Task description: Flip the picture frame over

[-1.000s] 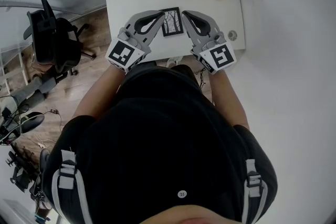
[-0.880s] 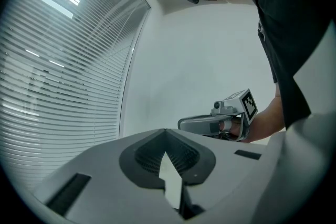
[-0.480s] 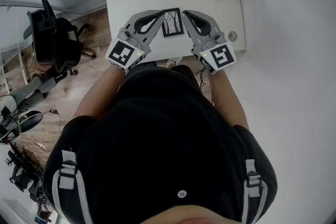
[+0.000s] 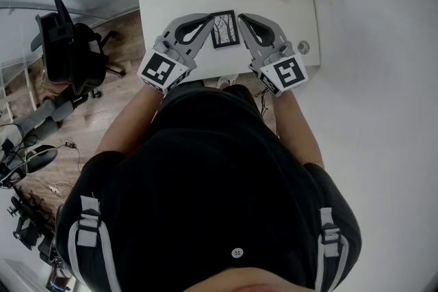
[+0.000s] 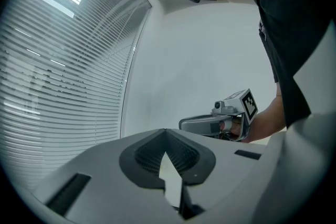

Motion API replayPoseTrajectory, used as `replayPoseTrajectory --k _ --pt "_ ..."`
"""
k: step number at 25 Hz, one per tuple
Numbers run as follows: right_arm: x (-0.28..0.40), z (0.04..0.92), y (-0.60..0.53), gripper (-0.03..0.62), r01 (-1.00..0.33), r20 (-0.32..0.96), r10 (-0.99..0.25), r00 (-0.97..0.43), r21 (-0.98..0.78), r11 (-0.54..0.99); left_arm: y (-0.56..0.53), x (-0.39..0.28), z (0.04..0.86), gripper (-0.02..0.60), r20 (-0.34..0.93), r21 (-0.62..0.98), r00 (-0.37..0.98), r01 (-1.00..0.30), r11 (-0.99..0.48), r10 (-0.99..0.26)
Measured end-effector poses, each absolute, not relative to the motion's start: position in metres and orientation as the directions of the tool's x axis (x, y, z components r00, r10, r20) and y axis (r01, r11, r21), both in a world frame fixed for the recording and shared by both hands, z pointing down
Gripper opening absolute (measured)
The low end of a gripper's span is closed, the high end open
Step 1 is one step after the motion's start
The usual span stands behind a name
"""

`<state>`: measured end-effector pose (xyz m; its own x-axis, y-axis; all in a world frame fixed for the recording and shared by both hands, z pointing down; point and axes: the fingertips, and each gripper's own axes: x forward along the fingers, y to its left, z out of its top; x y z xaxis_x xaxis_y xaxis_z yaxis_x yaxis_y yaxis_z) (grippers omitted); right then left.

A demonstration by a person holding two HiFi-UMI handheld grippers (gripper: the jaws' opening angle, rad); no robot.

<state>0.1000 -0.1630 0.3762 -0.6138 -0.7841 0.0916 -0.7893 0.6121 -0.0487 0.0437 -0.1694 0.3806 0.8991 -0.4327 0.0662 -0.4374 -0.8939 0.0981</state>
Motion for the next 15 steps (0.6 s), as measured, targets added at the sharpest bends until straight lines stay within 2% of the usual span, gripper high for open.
replayPoseTrajectory --k 15 --pt "0.1035 0.3813 -0.165 0.009 -0.785 0.103 -0.778 -0.619 -0.063 0.616 -0.1714 0.0447 0.3833 0.003 0.082 0.107 0.891 -0.454 -0.885 -0.447"
